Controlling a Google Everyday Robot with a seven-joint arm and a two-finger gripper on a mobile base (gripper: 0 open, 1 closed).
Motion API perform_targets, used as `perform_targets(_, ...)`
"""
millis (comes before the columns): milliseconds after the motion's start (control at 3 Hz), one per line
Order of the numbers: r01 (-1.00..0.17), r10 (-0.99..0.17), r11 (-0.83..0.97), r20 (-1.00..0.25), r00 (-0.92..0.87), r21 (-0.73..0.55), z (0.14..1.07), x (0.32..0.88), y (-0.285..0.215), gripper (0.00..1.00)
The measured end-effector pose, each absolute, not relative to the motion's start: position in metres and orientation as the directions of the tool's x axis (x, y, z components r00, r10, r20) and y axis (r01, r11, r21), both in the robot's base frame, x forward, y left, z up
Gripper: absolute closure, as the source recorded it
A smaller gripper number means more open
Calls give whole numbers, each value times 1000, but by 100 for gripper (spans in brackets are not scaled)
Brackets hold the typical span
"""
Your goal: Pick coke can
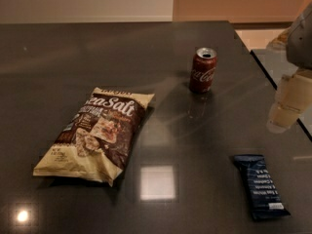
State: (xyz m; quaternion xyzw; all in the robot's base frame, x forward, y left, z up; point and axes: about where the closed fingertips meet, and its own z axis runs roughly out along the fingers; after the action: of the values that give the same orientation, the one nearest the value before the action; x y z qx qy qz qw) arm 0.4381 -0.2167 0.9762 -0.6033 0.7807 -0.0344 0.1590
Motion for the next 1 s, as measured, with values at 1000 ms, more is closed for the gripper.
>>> perform_targets(1000, -905, -930, 322, -273, -247, -279, 973, 469, -211, 0)
